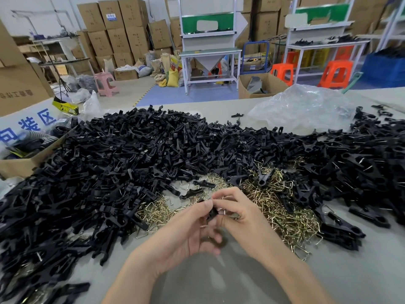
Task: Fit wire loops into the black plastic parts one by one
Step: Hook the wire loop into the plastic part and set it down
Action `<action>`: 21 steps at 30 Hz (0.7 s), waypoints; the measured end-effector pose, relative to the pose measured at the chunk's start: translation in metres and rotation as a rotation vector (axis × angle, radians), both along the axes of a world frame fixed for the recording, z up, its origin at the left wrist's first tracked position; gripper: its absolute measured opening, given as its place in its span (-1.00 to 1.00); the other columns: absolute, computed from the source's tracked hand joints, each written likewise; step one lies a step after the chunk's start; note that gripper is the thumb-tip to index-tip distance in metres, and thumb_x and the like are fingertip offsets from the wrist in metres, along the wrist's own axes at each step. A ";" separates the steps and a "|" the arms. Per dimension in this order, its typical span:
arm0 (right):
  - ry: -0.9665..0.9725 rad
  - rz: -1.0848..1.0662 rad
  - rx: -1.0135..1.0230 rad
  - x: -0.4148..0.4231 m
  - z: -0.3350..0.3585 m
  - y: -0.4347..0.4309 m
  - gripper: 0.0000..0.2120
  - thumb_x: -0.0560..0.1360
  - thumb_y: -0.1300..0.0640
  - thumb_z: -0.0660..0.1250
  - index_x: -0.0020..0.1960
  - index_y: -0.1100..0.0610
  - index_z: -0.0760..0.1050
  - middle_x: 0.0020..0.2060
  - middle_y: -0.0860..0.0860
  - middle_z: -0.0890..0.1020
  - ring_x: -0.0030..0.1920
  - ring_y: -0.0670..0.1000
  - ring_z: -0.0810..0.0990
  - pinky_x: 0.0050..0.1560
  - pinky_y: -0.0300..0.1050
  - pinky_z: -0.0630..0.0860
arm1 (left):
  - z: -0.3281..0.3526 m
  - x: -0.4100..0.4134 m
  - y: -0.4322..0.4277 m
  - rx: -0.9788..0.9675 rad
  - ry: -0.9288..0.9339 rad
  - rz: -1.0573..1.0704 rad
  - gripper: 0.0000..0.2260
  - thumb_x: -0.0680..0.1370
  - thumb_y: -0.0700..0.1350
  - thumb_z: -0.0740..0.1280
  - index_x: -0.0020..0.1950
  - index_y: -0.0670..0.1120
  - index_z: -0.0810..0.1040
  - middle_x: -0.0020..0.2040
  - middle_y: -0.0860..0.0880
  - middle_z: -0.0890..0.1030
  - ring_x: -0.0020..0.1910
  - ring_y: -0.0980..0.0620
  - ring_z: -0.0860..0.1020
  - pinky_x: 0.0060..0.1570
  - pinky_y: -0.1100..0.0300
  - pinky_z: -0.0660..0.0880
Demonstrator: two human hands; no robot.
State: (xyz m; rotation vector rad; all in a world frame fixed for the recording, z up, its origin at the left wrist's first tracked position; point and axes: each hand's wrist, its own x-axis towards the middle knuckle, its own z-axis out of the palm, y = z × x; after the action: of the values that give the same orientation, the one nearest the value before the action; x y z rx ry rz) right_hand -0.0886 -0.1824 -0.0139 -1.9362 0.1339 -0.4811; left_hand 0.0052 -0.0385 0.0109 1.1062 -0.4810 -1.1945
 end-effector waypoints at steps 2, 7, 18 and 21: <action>0.006 0.074 0.059 -0.001 0.003 0.003 -0.64 0.50 0.22 0.47 -0.04 -0.29 0.69 0.21 -0.32 0.48 0.23 -0.21 0.53 0.15 -0.32 0.52 | 0.000 -0.004 -0.001 0.032 -0.063 -0.061 -0.40 0.50 0.18 0.34 0.26 -0.30 0.40 -0.25 -0.09 0.48 -0.32 -0.05 0.50 -0.35 0.10 0.57; 0.009 0.058 -0.064 0.000 0.001 0.003 -0.56 0.55 0.22 0.42 -0.09 -0.39 0.63 0.28 -0.35 0.46 0.30 -0.19 0.49 0.30 -0.26 0.43 | -0.001 -0.008 -0.004 0.064 -0.097 -0.026 -0.58 0.55 0.18 0.32 0.19 -0.10 0.37 -0.37 0.01 0.29 -0.48 0.04 0.28 -0.40 0.13 0.50; 0.040 0.105 0.076 -0.002 0.006 0.002 -0.46 0.58 0.30 0.39 0.36 -0.27 0.53 0.27 -0.22 0.58 0.05 -0.12 0.66 0.20 0.04 0.57 | -0.009 -0.015 -0.017 0.044 -0.499 0.317 -0.79 0.50 0.04 0.27 -0.29 -0.01 0.48 -0.49 -0.01 0.32 -0.60 0.03 0.25 -0.50 0.11 0.38; 0.030 0.180 0.201 -0.003 0.008 0.003 -0.45 0.58 0.32 0.38 0.37 -0.25 0.51 0.10 -0.01 0.67 -0.11 0.06 0.72 0.05 0.00 0.64 | -0.012 -0.016 -0.017 0.040 -0.499 0.321 -0.73 0.49 0.08 0.28 -0.19 -0.12 0.51 -0.54 0.02 0.33 -0.63 0.03 0.28 -0.51 0.13 0.34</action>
State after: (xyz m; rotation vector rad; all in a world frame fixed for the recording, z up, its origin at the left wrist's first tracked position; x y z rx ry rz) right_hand -0.0919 -0.1796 -0.0060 -1.7395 0.0255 -0.3074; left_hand -0.0106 -0.0557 -0.0010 1.4608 -0.6311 -0.6456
